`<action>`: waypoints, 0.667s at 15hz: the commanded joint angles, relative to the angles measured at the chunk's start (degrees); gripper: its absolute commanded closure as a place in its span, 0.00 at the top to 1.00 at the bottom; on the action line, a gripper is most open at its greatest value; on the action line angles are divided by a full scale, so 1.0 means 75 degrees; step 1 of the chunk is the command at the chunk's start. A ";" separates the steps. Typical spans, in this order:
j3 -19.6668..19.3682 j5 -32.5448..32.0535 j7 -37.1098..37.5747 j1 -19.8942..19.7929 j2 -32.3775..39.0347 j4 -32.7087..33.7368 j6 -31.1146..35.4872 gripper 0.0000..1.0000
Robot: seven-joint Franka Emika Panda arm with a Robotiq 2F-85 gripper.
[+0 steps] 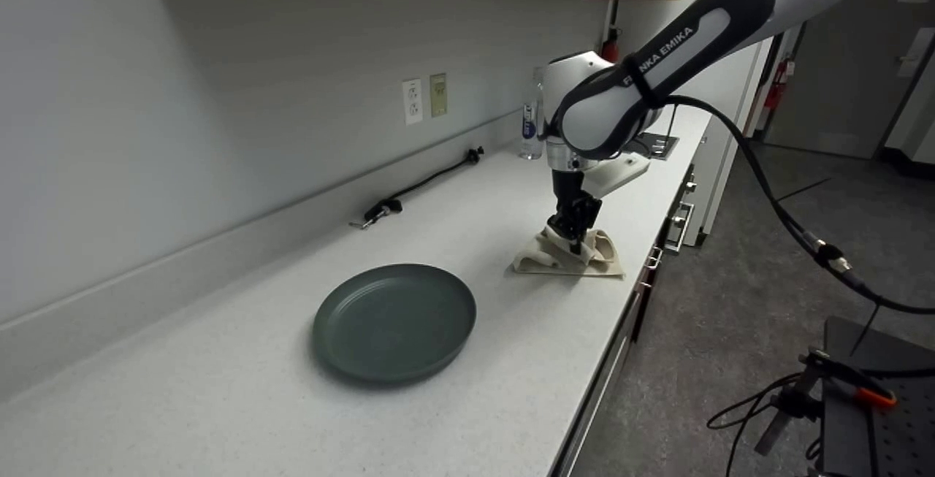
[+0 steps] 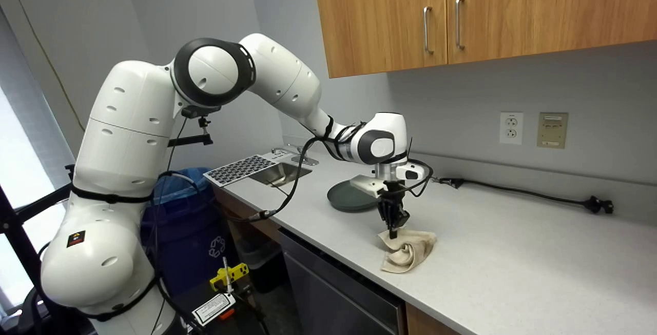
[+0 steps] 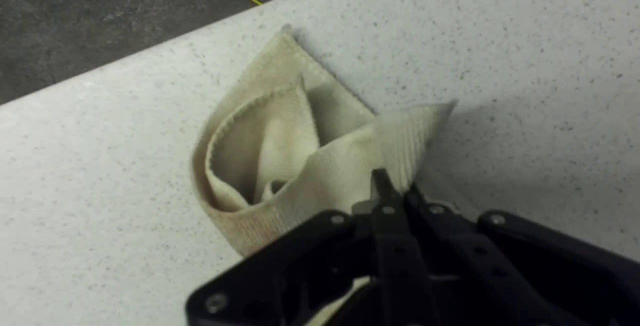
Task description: Unfold the cloth on the countertop
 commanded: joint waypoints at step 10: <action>-0.1557 -0.3721 0.2560 0.0669 0.0499 0.1206 -0.0151 0.01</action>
